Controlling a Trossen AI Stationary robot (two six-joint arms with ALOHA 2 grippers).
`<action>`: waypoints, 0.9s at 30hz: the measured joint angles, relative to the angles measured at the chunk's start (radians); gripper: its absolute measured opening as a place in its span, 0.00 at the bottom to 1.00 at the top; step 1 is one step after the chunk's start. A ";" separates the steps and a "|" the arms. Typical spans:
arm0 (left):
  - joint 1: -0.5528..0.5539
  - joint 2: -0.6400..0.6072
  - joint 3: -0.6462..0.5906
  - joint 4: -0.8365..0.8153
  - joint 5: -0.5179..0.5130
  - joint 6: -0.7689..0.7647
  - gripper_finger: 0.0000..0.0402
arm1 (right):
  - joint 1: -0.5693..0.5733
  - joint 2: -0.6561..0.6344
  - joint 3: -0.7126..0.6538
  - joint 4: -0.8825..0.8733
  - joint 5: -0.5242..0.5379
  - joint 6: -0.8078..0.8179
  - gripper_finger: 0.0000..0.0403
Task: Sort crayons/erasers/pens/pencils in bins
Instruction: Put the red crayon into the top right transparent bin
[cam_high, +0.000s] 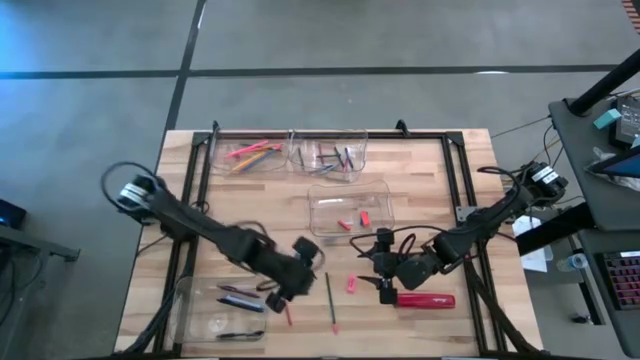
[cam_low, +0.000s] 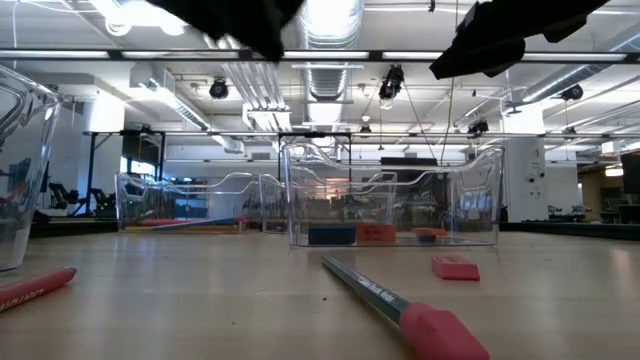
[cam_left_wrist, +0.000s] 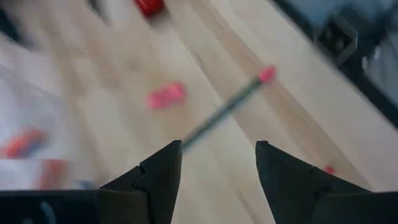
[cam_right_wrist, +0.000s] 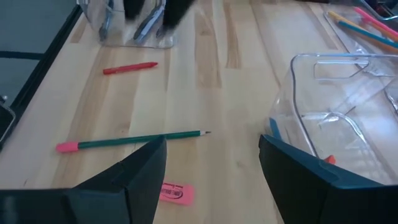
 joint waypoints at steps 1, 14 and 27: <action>-0.004 0.038 0.012 -0.013 0.018 -0.004 0.47 | 0.003 -0.001 0.000 -0.002 0.001 0.000 0.61; -0.028 0.389 0.311 -0.286 0.178 0.080 0.47 | 0.008 -0.002 0.000 -0.028 -0.001 0.002 0.61; -0.070 0.534 0.487 -0.542 0.249 0.324 0.37 | 0.008 -0.001 0.001 -0.030 -0.001 0.006 0.61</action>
